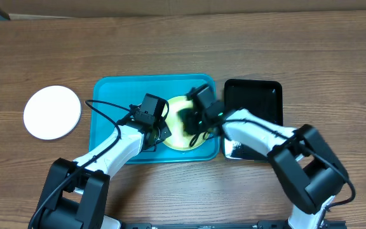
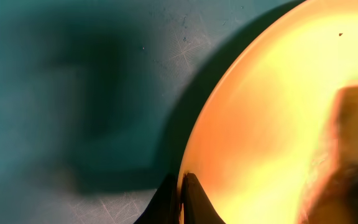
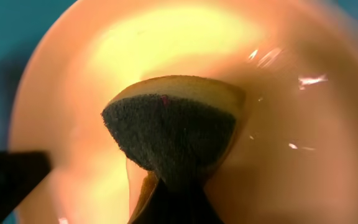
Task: Clean dirty plates on tray and stack at the side
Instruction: 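Scrub the yellow plate with the sponge while the left gripper holds it, then return the sponge to the black tray with the right gripper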
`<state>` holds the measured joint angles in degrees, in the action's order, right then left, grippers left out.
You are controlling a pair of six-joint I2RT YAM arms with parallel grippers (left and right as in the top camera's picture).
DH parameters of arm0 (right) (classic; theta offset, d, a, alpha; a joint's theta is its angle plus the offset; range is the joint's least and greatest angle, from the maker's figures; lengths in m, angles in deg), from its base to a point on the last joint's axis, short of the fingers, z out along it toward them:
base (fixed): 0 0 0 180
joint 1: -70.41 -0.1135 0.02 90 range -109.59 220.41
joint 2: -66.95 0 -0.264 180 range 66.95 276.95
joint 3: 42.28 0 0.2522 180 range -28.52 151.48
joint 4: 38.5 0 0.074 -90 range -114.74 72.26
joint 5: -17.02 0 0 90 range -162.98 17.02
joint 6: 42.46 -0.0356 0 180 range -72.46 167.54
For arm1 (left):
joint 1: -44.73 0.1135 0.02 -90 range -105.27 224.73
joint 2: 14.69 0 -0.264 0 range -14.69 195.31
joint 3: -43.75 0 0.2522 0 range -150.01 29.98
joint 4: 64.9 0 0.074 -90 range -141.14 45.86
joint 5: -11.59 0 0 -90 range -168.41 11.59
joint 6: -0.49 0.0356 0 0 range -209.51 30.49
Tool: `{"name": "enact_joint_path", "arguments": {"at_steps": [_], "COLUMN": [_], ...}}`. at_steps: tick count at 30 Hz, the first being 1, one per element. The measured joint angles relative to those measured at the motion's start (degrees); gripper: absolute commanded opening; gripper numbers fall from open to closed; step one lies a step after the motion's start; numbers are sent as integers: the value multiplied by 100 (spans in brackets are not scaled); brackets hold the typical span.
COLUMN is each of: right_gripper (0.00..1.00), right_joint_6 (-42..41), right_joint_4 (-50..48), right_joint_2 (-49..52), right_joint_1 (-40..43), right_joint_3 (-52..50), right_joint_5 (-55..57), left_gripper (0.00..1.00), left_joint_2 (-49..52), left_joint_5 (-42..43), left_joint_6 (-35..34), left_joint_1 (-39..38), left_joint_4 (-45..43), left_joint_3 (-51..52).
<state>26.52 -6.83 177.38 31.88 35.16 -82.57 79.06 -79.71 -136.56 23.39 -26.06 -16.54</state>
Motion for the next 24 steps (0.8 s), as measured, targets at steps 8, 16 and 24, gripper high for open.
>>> {"name": "enact_joint_path", "arguments": {"at_steps": [8, 16, 24], "right_gripper": [4, 4, 4], "right_joint_6": [-98, 31, 83], "right_joint_4": [254, 1163, 2422], "right_joint_2": [-15, -568, -1530], "right_joint_1": [-267, 334, 1130], "right_joint_3": [114, 743, 1032], "right_joint_5": [188, 70, -22], "left_gripper": [4, 4, 4], "left_joint_2": [0, 0, 0], "left_joint_5": [-2, 0, 0], "left_joint_6": [0, 0, -2], "left_joint_1": [0, 0, 0], "left_joint_4": [7, 11, 13], "left_joint_3": [0, -2, -2]}}
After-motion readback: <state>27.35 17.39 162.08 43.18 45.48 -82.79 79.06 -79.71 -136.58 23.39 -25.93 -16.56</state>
